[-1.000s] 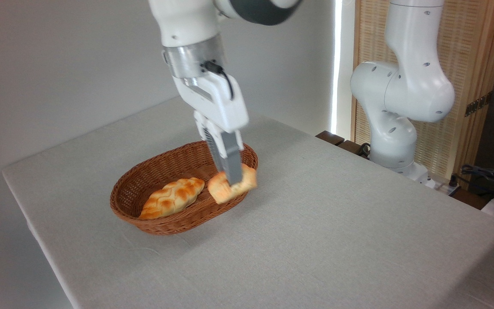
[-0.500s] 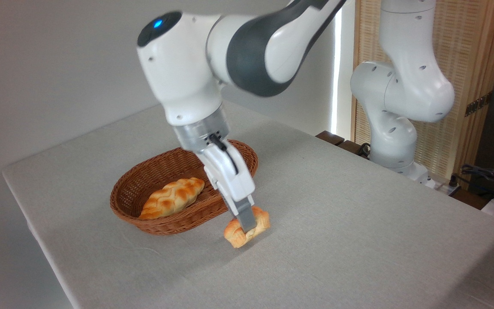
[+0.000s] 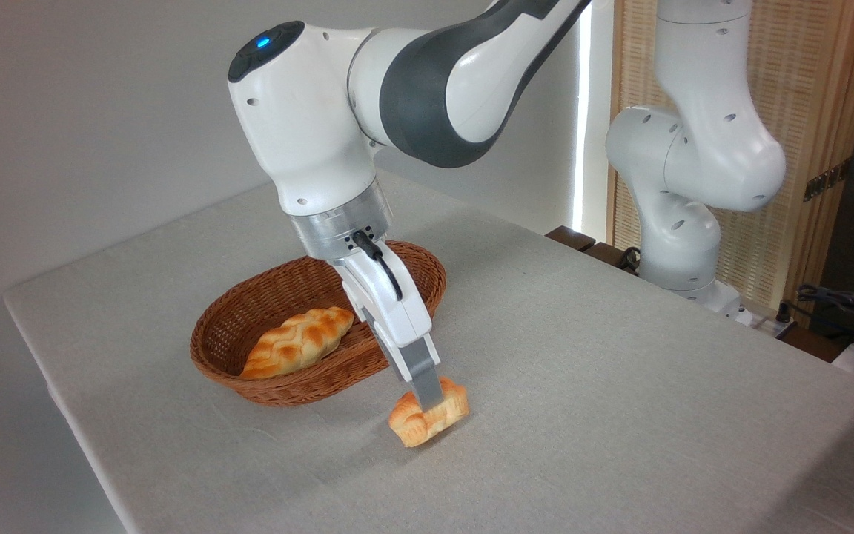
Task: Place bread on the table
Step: 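Carry the bun beside the basket and lower it onto the table, then open the gripper, release the bun, and raise the gripper away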
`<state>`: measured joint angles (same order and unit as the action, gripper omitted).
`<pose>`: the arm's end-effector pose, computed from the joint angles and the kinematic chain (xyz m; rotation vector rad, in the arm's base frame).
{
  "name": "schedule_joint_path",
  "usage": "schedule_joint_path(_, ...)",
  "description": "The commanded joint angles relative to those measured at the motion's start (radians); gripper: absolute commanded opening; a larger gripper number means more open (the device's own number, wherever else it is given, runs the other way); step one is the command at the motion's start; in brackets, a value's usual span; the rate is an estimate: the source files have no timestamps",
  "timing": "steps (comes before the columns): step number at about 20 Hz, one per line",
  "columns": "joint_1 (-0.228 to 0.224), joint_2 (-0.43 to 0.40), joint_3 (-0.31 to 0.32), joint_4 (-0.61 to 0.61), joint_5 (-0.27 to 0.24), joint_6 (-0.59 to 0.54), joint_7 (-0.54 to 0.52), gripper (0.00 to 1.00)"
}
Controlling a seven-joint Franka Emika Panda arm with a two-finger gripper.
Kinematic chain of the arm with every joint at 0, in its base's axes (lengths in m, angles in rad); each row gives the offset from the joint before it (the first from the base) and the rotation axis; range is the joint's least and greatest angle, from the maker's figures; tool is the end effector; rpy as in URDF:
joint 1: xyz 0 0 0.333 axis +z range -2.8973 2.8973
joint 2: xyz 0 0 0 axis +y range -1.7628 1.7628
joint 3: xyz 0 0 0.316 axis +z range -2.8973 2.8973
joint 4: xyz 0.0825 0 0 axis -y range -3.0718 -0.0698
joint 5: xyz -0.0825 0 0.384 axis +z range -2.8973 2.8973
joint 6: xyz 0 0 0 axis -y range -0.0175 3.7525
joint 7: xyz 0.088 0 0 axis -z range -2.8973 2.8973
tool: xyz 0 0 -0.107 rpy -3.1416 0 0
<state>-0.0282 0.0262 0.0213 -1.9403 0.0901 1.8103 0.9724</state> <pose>0.5473 0.0036 0.4558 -2.7370 1.5086 0.2793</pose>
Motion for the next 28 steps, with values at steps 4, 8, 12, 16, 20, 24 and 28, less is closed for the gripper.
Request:
schedule_joint_path(4, 0.001, -0.029, 0.012, 0.009, 0.014, -0.005, 0.005, 1.0)
schedule_joint_path(8, 0.034, -0.123, 0.019, 0.044, -0.006, -0.02, 0.003, 1.0)
schedule_joint_path(12, 0.047, -0.146, 0.009, 0.185, -0.157, -0.136, -0.032, 1.0)
schedule_joint_path(16, 0.057, -0.144, -0.012, 0.288, -0.224, -0.227, -0.167, 1.0)
schedule_joint_path(20, 0.057, -0.124, -0.089, 0.288, -0.188, -0.223, -0.238, 1.0)
schedule_joint_path(24, 0.056, -0.117, -0.09, 0.288, -0.145, -0.212, -0.227, 1.0)
schedule_joint_path(28, 0.056, -0.109, -0.083, 0.287, -0.144, -0.194, -0.201, 1.0)
